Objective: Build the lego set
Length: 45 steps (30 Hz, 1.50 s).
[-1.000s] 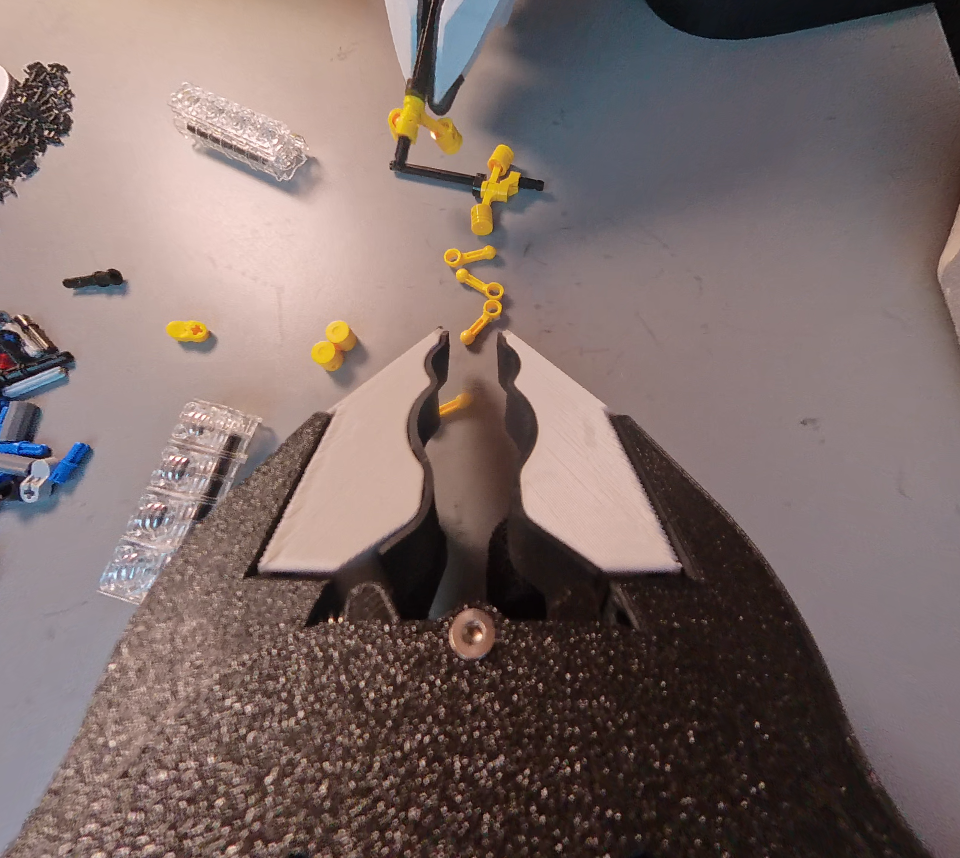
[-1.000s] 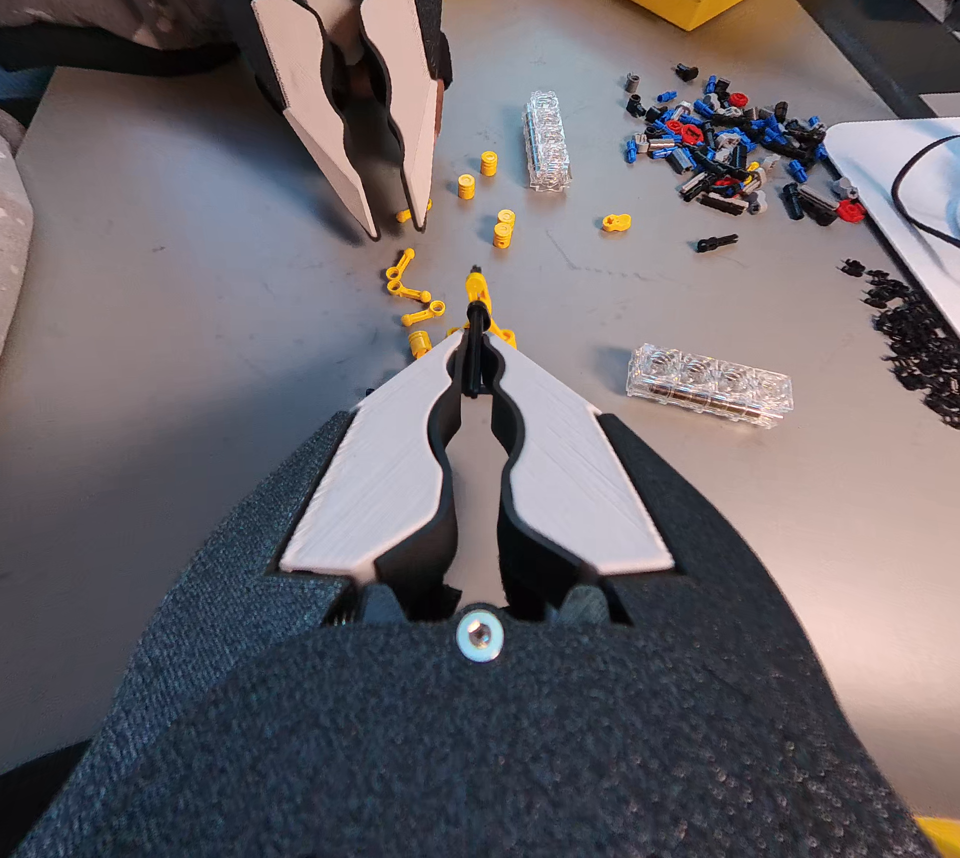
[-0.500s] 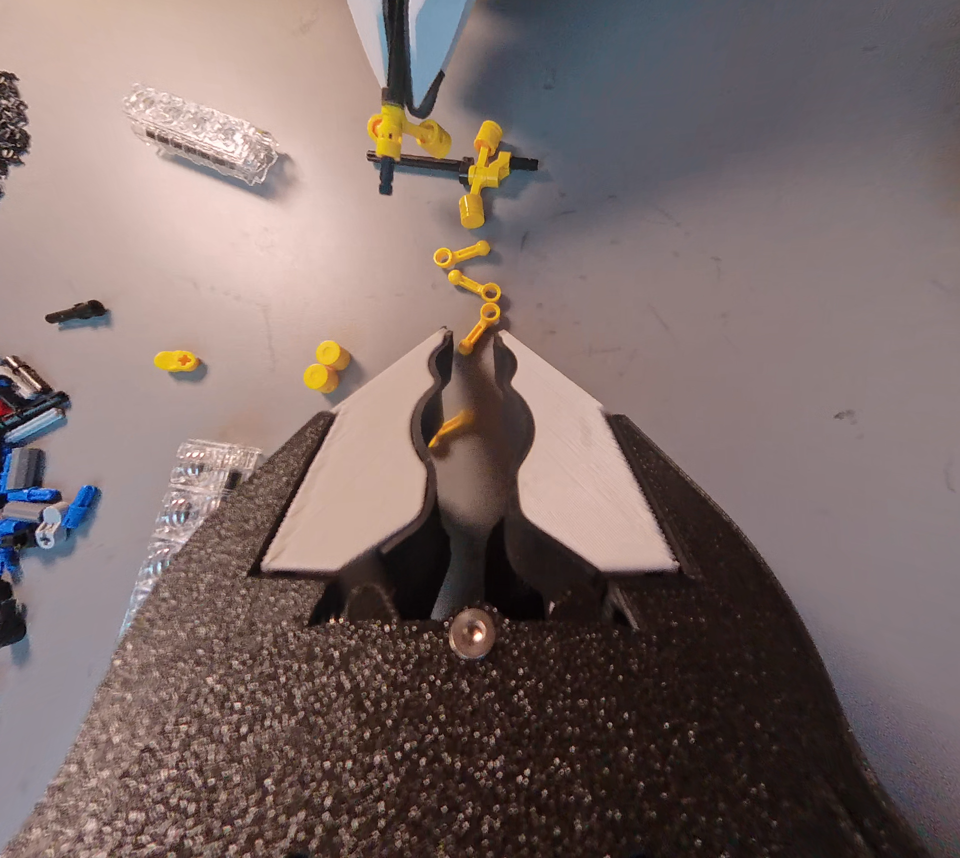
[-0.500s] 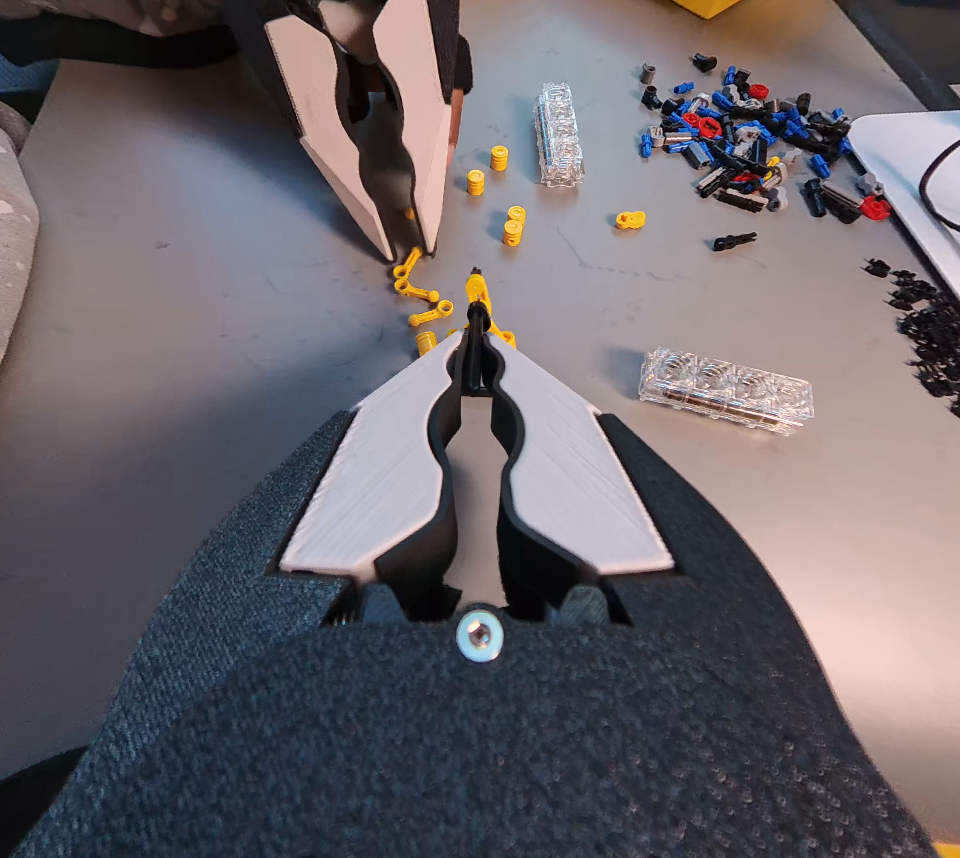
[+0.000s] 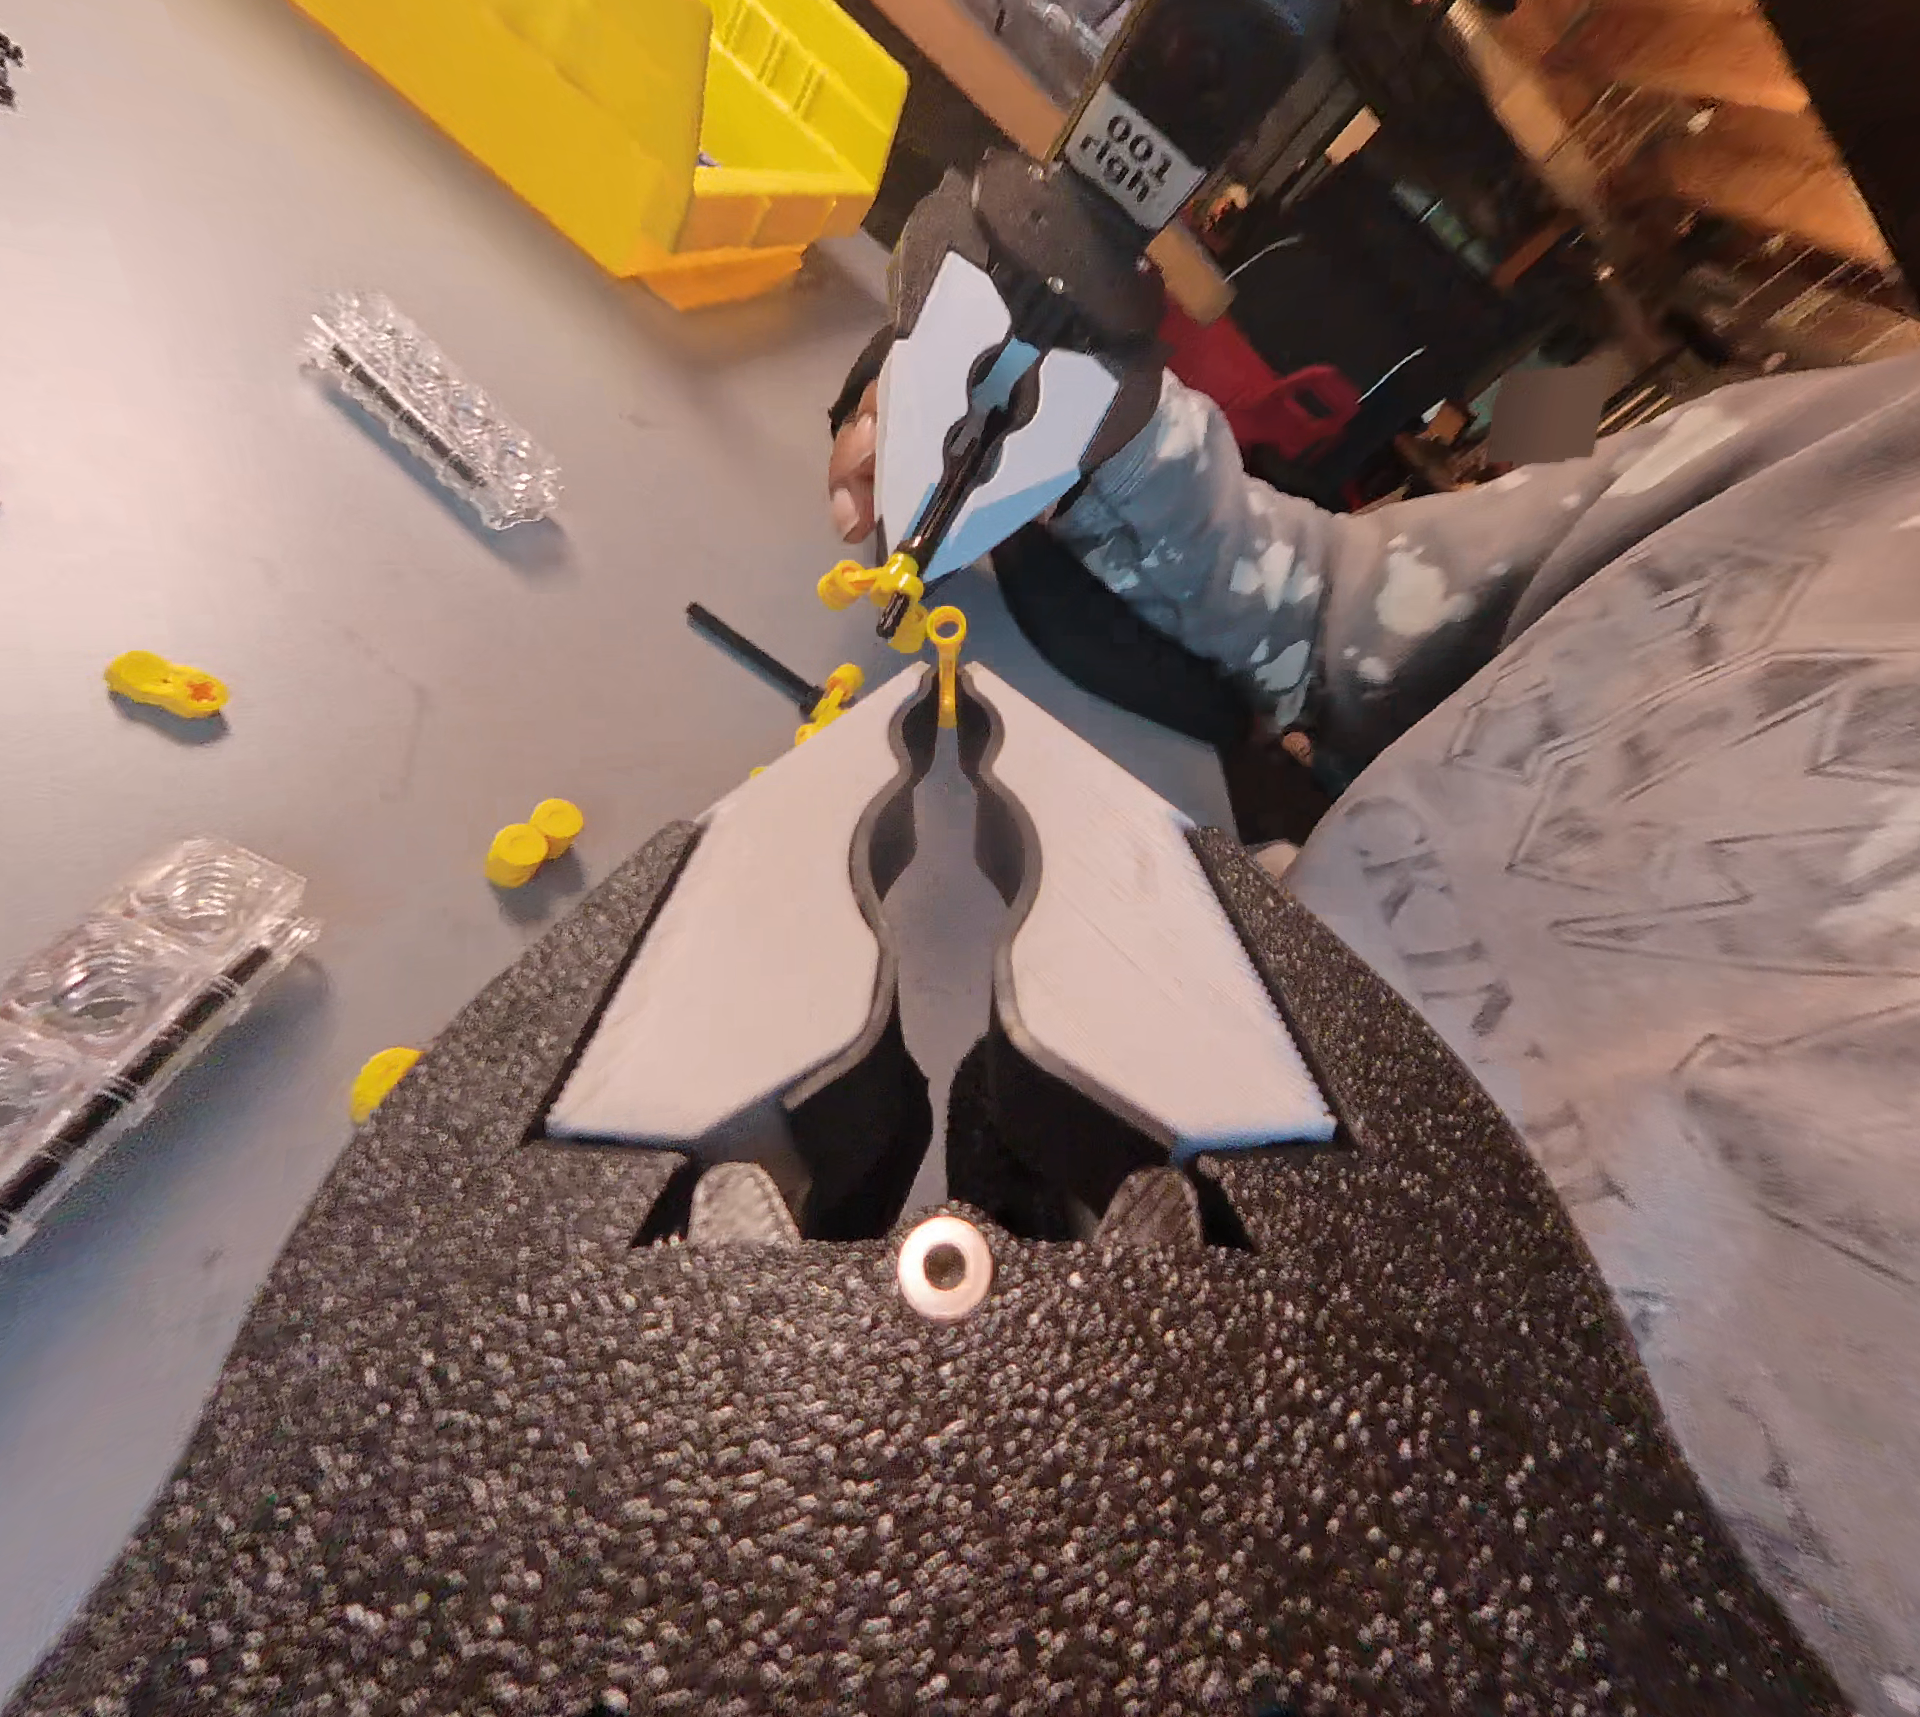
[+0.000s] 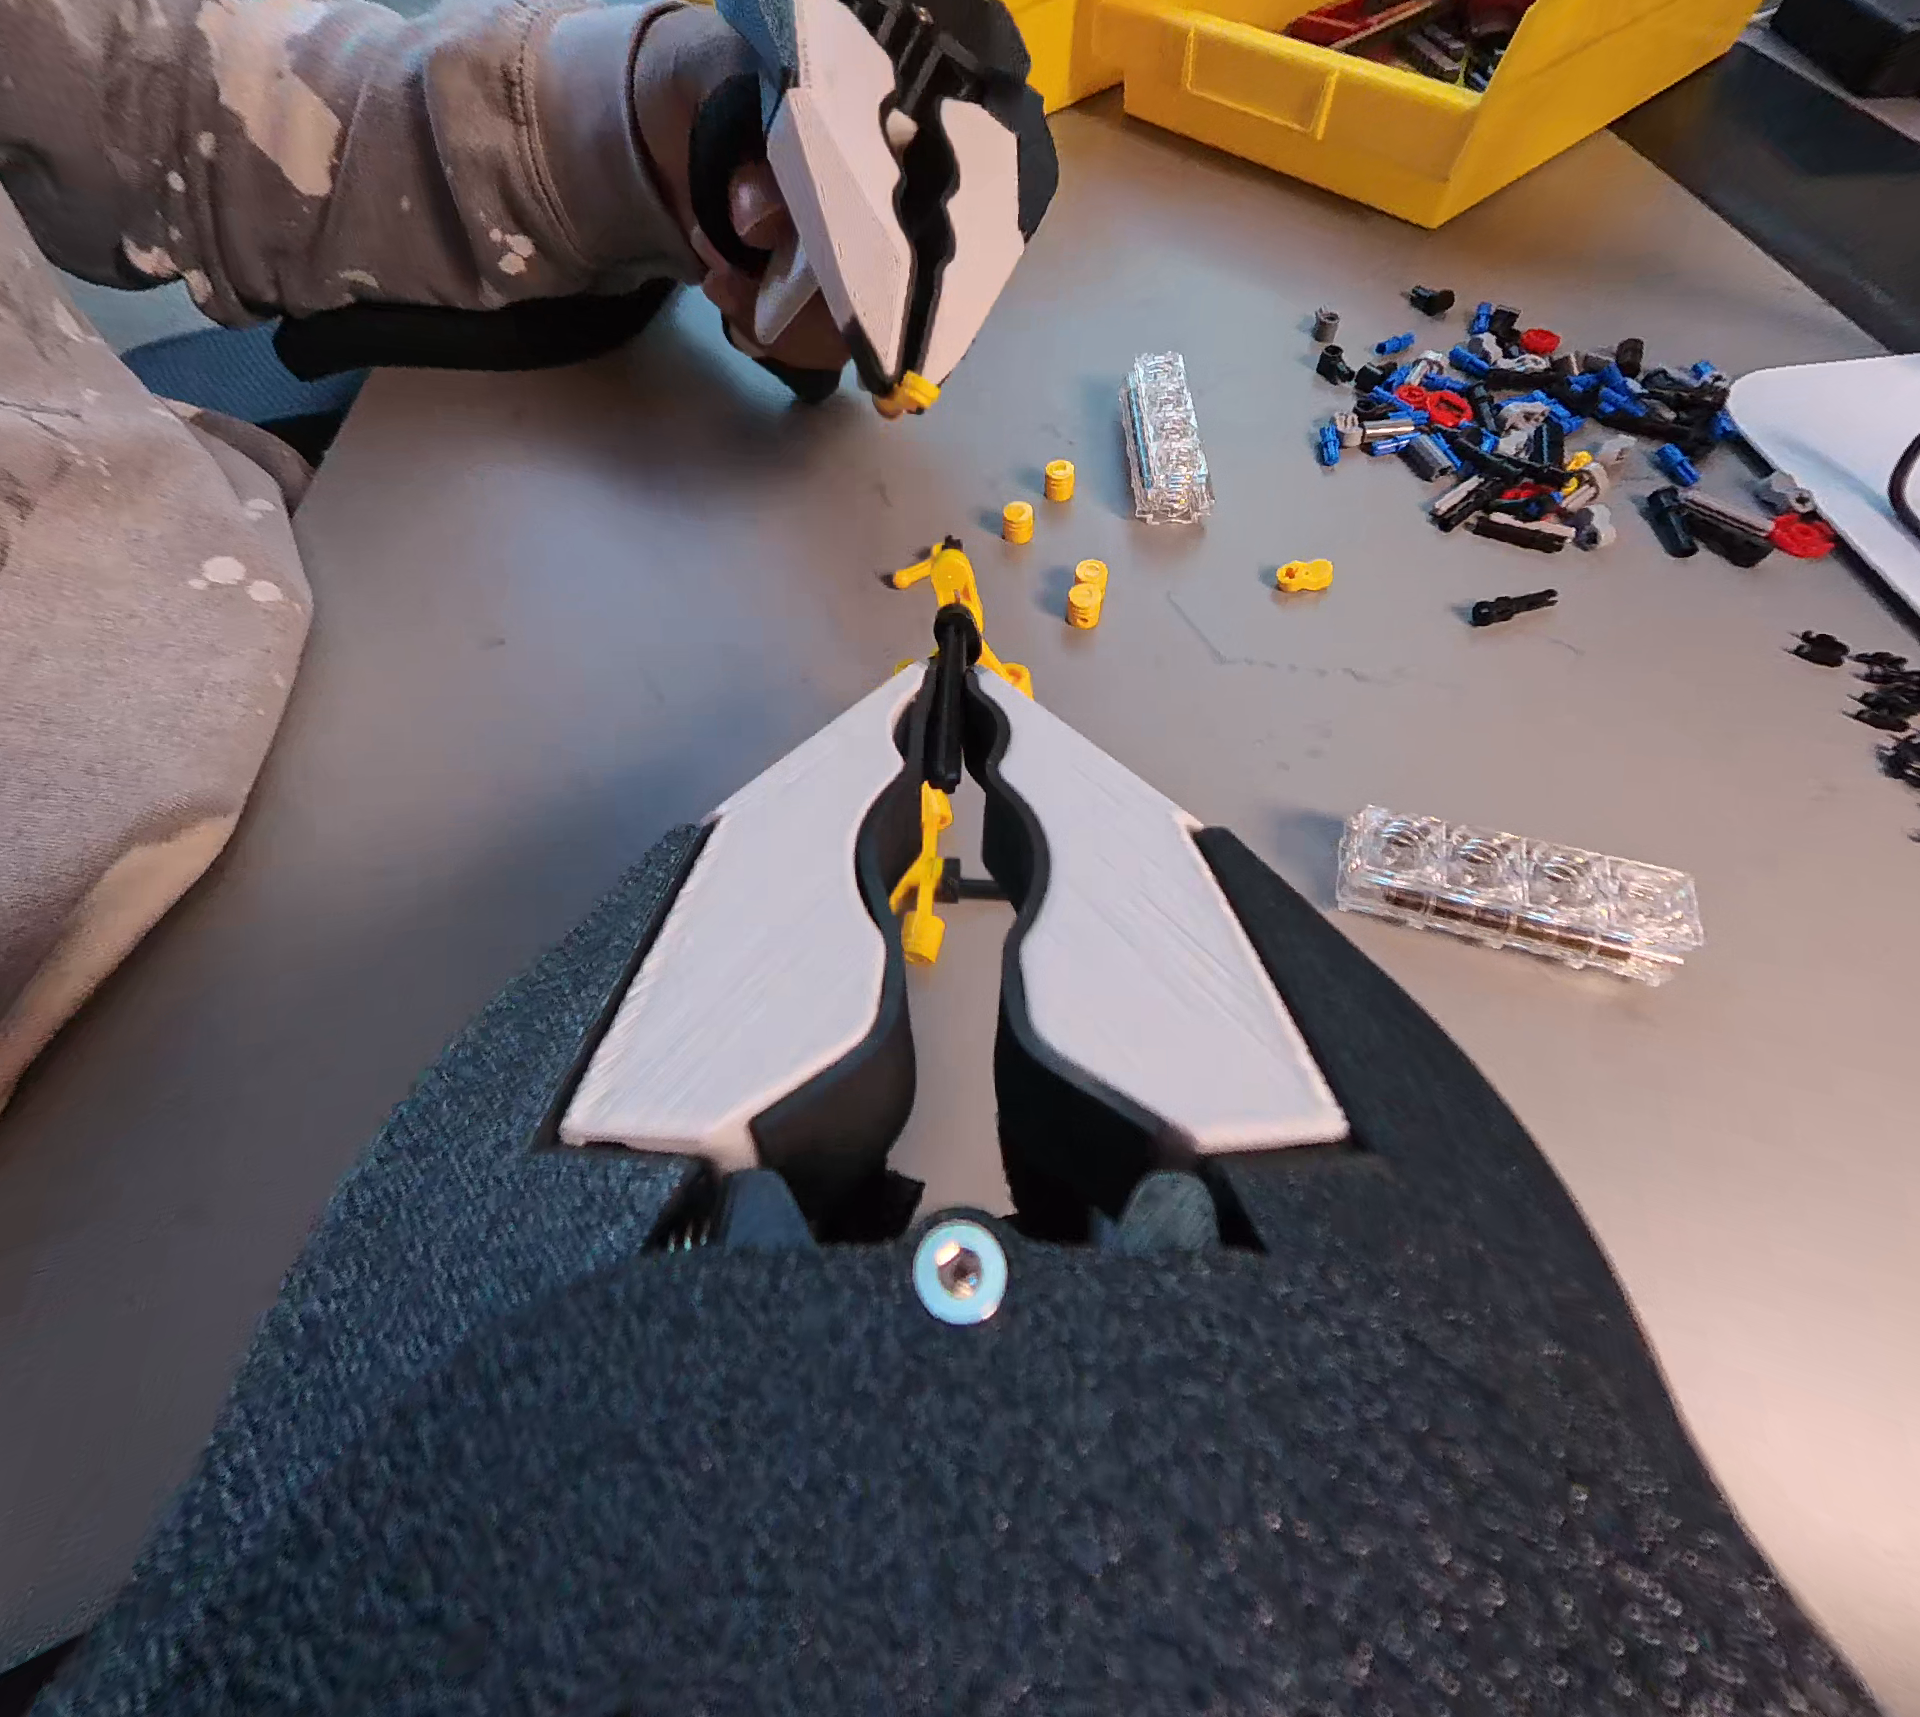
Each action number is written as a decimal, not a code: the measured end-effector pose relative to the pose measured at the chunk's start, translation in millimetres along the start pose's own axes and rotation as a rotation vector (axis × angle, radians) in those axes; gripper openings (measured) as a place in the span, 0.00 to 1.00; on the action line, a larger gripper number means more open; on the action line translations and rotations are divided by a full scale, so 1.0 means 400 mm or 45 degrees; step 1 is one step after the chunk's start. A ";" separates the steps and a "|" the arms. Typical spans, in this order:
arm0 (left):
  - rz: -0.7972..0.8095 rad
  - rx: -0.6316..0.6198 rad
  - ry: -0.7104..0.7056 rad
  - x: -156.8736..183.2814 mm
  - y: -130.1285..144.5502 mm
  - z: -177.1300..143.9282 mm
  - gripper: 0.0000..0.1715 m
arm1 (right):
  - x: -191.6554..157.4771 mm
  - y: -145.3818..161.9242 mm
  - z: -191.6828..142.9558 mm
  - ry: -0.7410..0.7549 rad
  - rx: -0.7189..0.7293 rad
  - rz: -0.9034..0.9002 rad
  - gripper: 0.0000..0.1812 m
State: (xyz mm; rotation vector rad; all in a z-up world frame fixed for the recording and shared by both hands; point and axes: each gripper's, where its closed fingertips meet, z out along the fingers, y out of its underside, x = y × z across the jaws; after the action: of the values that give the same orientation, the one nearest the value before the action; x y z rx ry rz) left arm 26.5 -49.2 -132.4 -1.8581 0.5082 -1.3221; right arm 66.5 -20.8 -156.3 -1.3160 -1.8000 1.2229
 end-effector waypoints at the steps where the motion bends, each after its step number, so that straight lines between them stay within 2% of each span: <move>1: -0.031 0.028 0.031 0.006 -0.006 -0.003 0.02 | -0.002 -0.004 0.001 -0.005 0.013 0.004 0.02; 5: -0.125 0.101 0.124 0.023 -0.024 -0.009 0.02 | -0.005 -0.011 0.001 -0.018 0.032 0.016 0.02; 8: -0.152 0.052 0.132 0.022 -0.007 -0.006 0.02 | -0.005 -0.016 -0.002 -0.022 0.050 0.023 0.01; 10: -0.110 -0.089 0.079 0.015 0.037 0.005 0.02 | -0.006 -0.015 -0.002 -0.026 0.046 0.024 0.02; 14: 0.112 -0.552 -0.012 0.026 0.181 0.021 0.02 | -0.011 0.025 0.008 -0.023 -0.079 -0.019 0.02; 19: 0.237 -0.814 -0.082 0.011 0.269 0.019 0.02 | -0.024 0.040 0.018 -0.043 -0.132 -0.038 0.02; 24: 0.322 -0.792 -0.217 -0.031 0.248 0.007 0.03 | -0.023 0.044 0.020 -0.040 -0.144 -0.036 0.02; 29: 0.470 -0.677 -0.423 -0.084 0.188 -0.008 0.04 | -0.023 0.044 0.021 -0.037 -0.146 -0.037 0.02; 32: 0.629 -0.628 -0.412 -0.062 0.164 -0.010 0.04 | -0.021 0.045 0.019 -0.033 -0.146 -0.034 0.02; 35: 0.778 -0.664 -0.408 -0.047 0.173 -0.008 0.03 | -0.019 0.045 0.018 -0.032 -0.144 -0.031 0.02; 45: 0.756 -0.727 -0.473 -0.104 0.186 0.007 0.08 | -0.021 0.049 0.019 -0.038 -0.157 -0.032 0.02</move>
State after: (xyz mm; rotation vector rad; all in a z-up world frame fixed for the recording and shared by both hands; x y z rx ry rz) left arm 22.0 -64.5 -216.0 -2.0929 1.2077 -0.4420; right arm 70.8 -29.5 -176.9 -1.3446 -1.9341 1.1392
